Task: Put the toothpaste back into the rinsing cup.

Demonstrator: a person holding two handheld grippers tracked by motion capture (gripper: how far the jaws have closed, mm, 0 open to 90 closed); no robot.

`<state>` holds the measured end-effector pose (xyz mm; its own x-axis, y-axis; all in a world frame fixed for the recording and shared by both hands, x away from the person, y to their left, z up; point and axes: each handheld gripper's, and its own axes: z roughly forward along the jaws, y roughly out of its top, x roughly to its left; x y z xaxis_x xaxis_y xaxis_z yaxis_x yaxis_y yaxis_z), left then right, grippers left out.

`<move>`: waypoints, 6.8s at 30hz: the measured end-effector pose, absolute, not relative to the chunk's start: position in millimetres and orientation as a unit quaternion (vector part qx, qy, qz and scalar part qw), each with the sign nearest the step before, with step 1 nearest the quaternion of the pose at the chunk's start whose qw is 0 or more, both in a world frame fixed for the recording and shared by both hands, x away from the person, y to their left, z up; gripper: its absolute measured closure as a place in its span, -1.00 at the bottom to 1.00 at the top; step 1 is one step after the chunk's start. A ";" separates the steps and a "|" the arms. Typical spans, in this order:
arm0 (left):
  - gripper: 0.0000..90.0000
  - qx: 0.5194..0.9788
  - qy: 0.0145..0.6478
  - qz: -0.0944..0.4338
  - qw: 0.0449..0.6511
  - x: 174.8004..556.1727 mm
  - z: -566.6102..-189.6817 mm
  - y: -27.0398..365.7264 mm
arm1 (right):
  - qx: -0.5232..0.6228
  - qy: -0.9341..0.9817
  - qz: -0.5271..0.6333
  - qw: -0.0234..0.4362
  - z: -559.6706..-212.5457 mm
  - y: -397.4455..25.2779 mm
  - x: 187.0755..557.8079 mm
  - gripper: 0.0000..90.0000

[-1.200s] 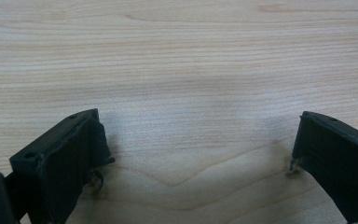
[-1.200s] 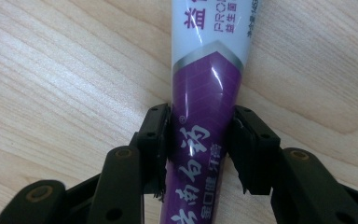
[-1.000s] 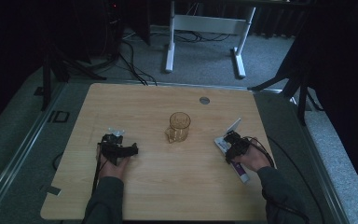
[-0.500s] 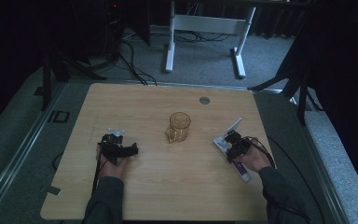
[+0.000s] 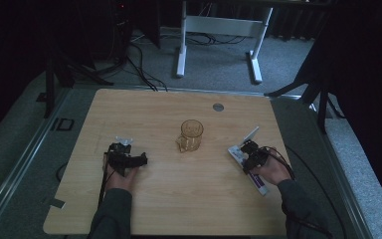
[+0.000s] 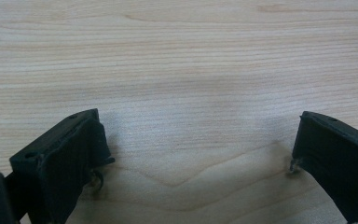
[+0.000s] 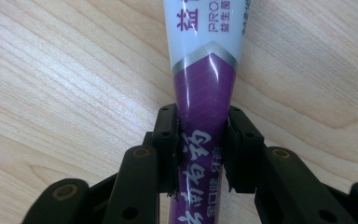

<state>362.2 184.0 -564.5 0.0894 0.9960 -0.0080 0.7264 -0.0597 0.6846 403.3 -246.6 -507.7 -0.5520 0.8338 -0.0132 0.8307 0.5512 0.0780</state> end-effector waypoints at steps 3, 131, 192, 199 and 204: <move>-0.97 0.685 0.628 0.246 0.274 362.2 -564.5 184.0 | 0.474 0.879 0.038 0.021 -505.4 -247.0 402.6 0.55; -0.97 0.686 0.628 0.245 0.274 362.4 -564.5 184.0 | 0.459 0.827 0.303 0.117 -397.2 -196.2 414.1 0.57; -0.97 0.686 0.628 0.245 0.274 362.7 -564.5 184.0 | 0.455 0.786 0.393 0.144 -366.6 -178.9 427.2 0.57; -0.97 0.686 0.628 0.245 0.274 362.7 -564.5 184.0 | 0.453 0.785 0.396 0.145 -365.0 -177.2 428.8 0.58; -0.97 0.686 0.628 0.245 0.274 362.7 -564.5 184.0 | 0.455 0.782 0.401 0.145 -364.5 -175.1 428.3 0.58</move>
<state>362.7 184.0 -564.5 0.0914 0.9958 -0.0083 0.7271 -0.0610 0.6838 428.3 -175.1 -364.5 -0.5445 0.8274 0.1375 0.5942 0.2649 0.7594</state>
